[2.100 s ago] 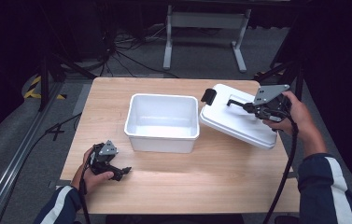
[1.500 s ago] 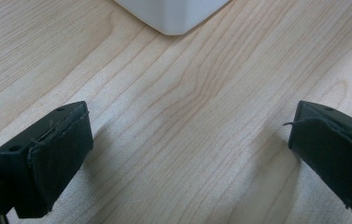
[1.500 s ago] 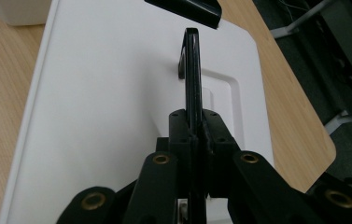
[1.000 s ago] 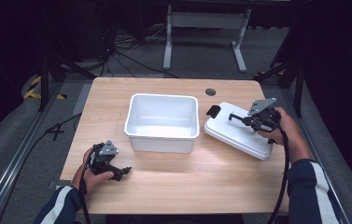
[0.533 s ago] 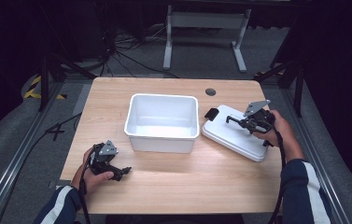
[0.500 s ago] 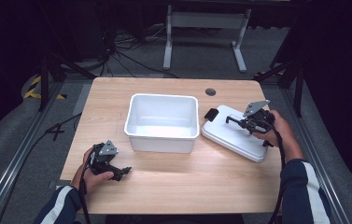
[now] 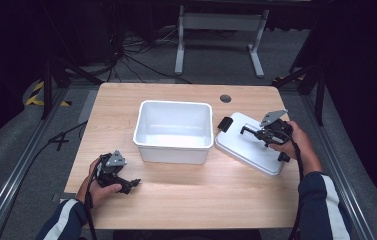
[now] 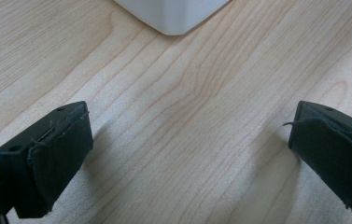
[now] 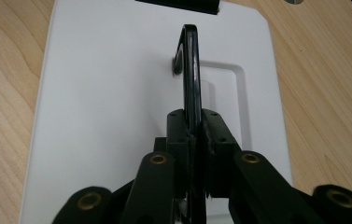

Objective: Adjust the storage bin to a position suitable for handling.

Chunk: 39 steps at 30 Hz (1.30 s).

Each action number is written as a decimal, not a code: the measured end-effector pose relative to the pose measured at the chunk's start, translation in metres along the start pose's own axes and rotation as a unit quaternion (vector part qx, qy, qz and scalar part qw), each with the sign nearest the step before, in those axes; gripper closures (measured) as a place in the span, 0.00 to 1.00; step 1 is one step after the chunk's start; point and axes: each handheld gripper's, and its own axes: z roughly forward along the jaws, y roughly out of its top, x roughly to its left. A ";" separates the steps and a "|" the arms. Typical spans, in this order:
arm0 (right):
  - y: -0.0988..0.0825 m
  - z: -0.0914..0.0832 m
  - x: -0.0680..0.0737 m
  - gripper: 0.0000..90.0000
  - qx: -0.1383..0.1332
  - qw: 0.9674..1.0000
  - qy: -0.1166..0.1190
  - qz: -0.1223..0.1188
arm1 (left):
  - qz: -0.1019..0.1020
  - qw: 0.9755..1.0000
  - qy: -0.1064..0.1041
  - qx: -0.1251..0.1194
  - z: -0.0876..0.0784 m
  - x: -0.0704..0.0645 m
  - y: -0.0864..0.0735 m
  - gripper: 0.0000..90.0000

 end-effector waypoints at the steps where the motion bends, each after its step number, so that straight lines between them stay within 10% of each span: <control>1: 0.000 -0.001 0.000 0.91 -0.001 1.000 0.000 0.001 | 0.000 1.000 0.000 0.000 0.000 0.000 0.000 0.00; 39: -0.005 -0.032 0.013 0.74 -0.067 0.997 0.009 0.035 | 0.003 1.000 0.000 -0.003 0.000 0.000 0.000 0.00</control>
